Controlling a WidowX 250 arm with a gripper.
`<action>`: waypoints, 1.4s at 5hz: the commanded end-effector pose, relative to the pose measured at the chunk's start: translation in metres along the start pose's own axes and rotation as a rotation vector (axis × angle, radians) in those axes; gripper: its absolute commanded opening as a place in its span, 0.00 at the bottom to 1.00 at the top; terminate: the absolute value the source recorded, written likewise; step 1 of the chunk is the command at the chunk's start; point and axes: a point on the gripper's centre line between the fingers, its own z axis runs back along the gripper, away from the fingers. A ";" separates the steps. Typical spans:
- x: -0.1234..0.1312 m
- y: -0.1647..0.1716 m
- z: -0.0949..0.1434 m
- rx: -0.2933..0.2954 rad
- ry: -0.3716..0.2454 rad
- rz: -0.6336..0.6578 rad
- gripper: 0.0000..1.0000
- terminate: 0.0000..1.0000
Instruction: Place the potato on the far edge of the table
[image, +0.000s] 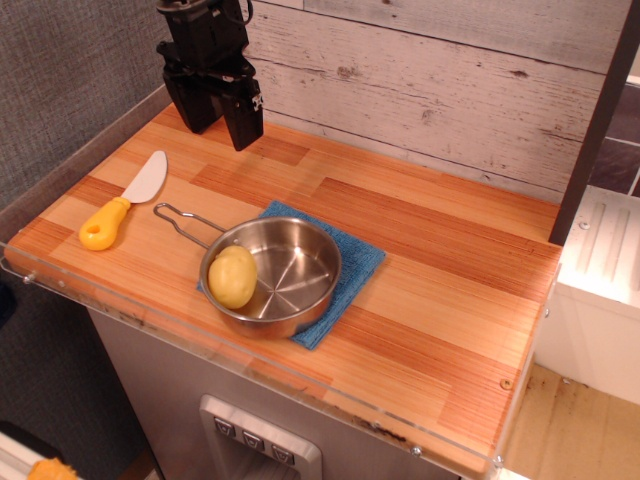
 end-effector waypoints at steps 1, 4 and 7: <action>0.000 0.000 0.000 0.000 0.000 0.000 1.00 0.00; -0.028 -0.068 0.030 -0.025 -0.103 -0.087 1.00 0.00; -0.068 -0.103 0.016 0.015 0.003 -0.136 1.00 0.00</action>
